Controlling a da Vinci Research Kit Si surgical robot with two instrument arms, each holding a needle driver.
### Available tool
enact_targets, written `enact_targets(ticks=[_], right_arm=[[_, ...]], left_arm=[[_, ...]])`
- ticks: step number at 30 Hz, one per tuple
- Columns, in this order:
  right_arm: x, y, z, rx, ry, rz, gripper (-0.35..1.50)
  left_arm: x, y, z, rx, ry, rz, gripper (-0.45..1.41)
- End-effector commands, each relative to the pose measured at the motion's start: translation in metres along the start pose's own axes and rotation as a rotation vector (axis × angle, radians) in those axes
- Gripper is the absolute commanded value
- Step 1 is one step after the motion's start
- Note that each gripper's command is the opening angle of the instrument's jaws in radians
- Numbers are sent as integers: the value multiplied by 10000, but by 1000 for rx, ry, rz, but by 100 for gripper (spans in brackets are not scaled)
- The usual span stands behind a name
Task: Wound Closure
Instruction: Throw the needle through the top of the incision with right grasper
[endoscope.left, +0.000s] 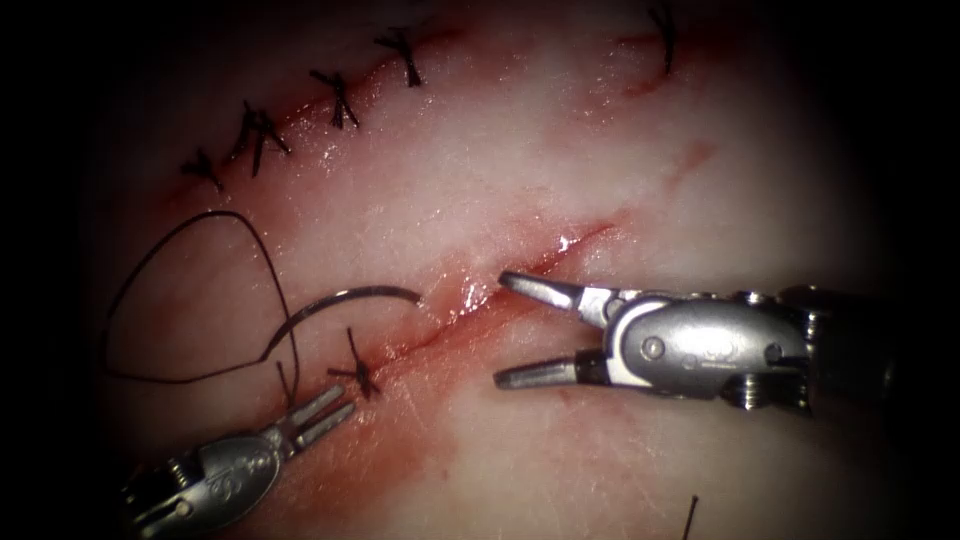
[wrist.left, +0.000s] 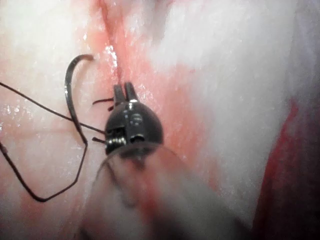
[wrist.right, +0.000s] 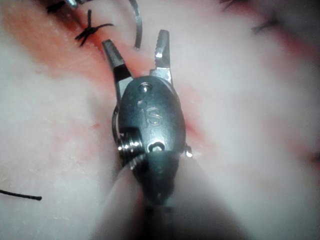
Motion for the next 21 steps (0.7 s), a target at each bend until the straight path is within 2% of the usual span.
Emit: enact_targets(ticks=[1, 4, 7, 11, 14, 18, 21], right_arm=[[-10, 6, 1, 6, 22, 28, 135], [-18, 13, -6, 16, 64, 80, 133], [-25, 19, -11, 22, 80, 102, 133], [-36, 30, -19, 39, 76, 113, 133], [-42, 36, -25, 47, 77, 124, 133], [-47, 40, -32, 58, 81, 135, 131], [-47, 41, -35, 62, 82, 140, 131]], left_arm=[[0, -5, 6, -38, 25, -6, -30], [9, -18, -1, -138, 103, -40, -27], [21, -28, -5, -217, 171, -60, -8], [46, -38, -7, -251, 184, -86, 19], [69, -43, -10, -262, 193, -47, 27], [94, -53, -11, -259, 188, -14, 51], [103, -64, -9, -255, 180, -10, 56]])
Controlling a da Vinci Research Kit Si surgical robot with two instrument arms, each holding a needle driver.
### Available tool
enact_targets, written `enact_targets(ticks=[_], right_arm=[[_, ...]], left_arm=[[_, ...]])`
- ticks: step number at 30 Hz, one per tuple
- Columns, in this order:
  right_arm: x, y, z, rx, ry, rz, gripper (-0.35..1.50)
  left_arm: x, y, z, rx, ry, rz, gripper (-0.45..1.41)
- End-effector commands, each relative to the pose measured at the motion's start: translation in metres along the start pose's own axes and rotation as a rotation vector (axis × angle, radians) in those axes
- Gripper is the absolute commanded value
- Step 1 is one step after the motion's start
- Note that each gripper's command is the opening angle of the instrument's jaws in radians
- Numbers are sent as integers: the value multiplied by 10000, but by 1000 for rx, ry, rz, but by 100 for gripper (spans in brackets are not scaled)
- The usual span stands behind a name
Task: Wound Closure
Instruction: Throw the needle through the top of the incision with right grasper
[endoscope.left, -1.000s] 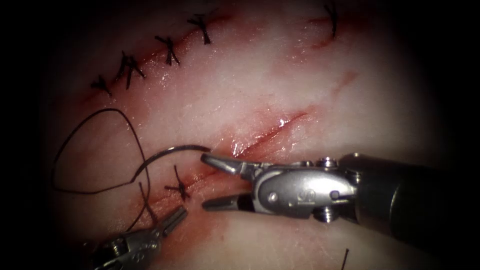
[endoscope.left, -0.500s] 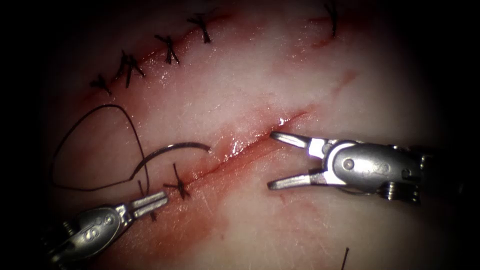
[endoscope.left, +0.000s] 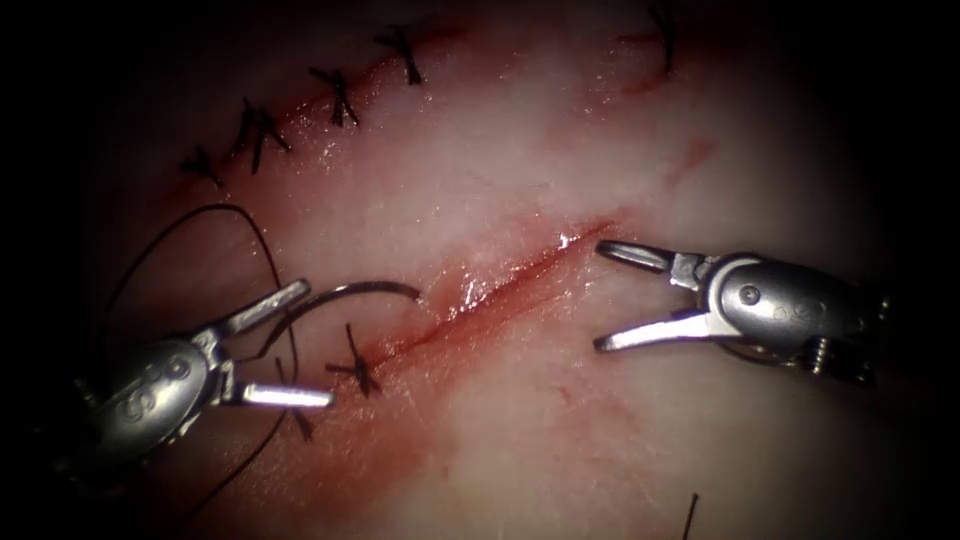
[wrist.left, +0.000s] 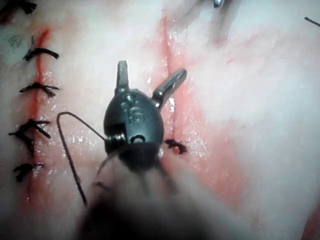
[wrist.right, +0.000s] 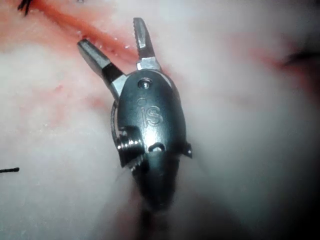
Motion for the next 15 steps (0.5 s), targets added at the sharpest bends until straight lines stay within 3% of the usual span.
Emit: enact_targets(ticks=[1, 15], right_arm=[[-2, 2, 6, 2, 2, 0, 131], [1, 5, 5, 6, 0, 4, 128]], left_arm=[[-1, -7, 7, 8, -6, 3, 56], [-21, -18, 4, 17, -26, 11, 42]])
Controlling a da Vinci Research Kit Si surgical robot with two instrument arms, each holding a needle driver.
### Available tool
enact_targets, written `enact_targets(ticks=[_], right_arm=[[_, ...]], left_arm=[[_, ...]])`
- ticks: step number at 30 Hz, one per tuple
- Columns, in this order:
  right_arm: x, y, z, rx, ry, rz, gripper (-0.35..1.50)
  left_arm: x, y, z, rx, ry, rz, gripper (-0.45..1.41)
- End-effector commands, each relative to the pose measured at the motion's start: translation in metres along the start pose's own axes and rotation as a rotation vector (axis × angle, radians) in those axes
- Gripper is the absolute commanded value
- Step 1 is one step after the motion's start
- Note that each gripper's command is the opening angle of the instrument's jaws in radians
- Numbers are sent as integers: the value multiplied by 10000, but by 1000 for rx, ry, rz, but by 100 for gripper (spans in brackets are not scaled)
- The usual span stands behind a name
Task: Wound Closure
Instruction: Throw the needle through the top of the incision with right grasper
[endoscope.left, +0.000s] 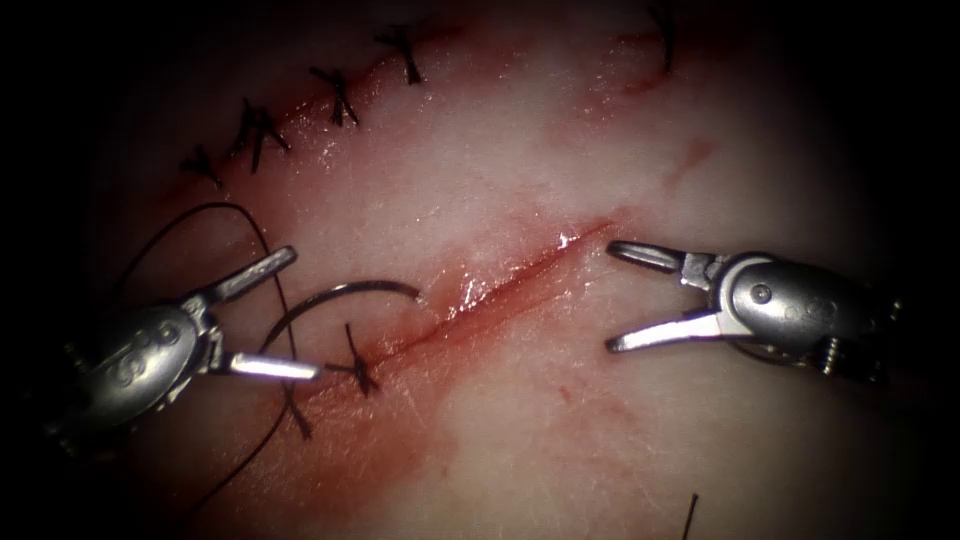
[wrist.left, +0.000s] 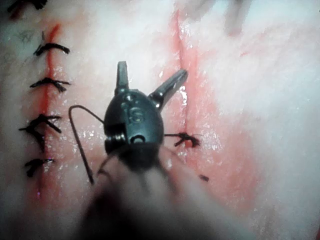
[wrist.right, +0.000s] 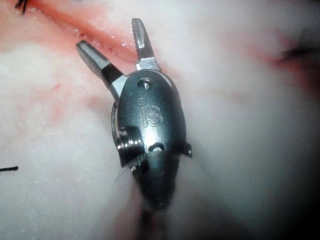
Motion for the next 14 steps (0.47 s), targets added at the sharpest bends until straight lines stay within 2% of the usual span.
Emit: enact_targets(ticks=[1, 6, 14], right_arm=[[-2, 3, 9, 2, 2, -1, 128], [-2, 2, 9, 3, 3, -2, 128], [0, -1, 7, 5, 4, -2, 128]], left_arm=[[-2, -5, 7, -3, 1, 3, 41], [-2, -4, 7, -2, 0, 3, 31], [-2, -4, 7, -2, 1, 3, 29]])
